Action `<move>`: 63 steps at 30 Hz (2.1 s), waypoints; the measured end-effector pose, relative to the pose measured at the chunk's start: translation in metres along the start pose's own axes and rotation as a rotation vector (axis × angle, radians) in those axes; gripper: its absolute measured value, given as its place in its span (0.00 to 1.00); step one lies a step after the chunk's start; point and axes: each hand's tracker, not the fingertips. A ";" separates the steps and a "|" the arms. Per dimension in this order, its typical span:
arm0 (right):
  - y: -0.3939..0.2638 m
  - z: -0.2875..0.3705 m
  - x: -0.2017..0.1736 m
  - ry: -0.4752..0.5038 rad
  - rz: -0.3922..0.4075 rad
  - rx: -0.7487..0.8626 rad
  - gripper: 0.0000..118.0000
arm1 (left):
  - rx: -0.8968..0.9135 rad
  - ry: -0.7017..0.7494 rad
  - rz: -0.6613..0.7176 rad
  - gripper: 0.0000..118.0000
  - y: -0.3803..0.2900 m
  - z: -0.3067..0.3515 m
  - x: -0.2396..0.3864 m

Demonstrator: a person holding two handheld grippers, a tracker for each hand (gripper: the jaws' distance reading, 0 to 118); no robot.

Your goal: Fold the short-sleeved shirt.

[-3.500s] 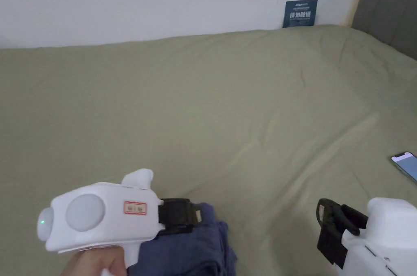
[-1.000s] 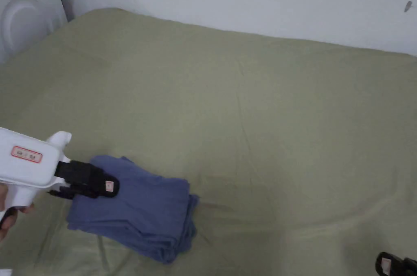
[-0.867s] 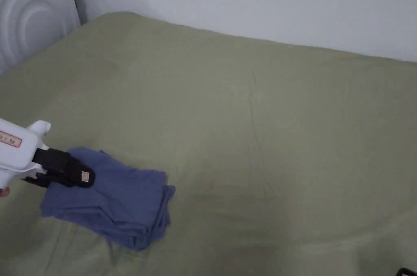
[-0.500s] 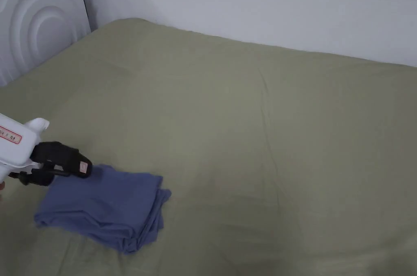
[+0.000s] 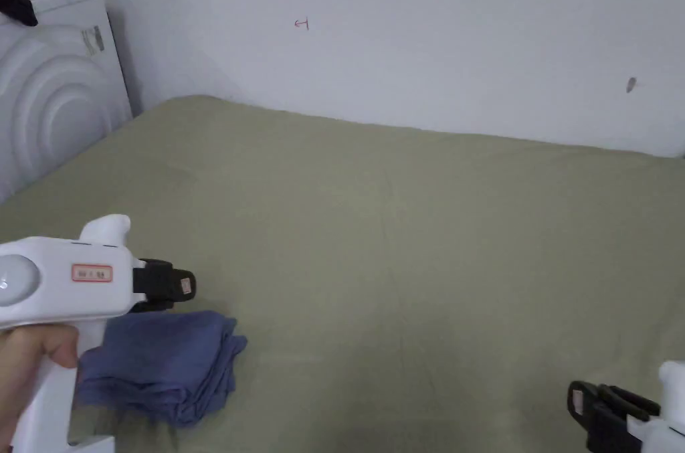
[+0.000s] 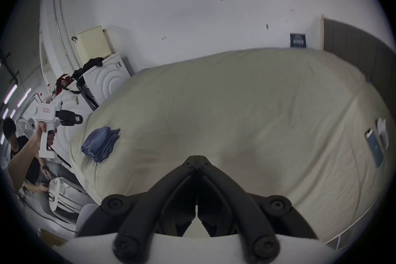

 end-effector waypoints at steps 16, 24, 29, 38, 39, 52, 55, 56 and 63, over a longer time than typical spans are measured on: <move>0.028 0.075 -0.037 -0.289 0.192 0.362 0.02 | 0.491 0.246 -0.518 0.00 -0.104 0.024 0.290; 0.036 0.102 -0.024 -0.317 0.169 0.436 0.02 | 0.535 0.249 -0.526 0.00 -0.096 0.037 0.293; 0.037 0.107 -0.019 -0.320 0.172 0.448 0.02 | 0.553 0.245 -0.515 0.00 -0.093 0.039 0.290; 0.040 0.111 -0.016 -0.334 0.154 0.466 0.26 | 0.545 0.226 -0.470 0.20 -0.087 0.043 0.281; 0.040 0.111 -0.016 -0.333 0.150 0.470 0.55 | 0.548 0.232 -0.473 0.52 -0.087 0.042 0.281; 0.049 0.106 -0.014 -0.353 0.150 0.411 1.00 | 0.559 0.244 -0.450 1.00 -0.085 0.045 0.275; 0.052 0.106 -0.017 -0.437 0.090 0.379 1.00 | 0.565 0.247 -0.465 1.00 -0.084 0.048 0.276; 0.053 0.105 -0.020 -0.473 0.093 0.366 1.00 | 0.560 0.242 -0.465 1.00 -0.083 0.049 0.278; 0.053 0.107 -0.026 -0.359 0.107 0.363 1.00 | 0.550 0.223 -0.452 1.00 -0.081 0.046 0.280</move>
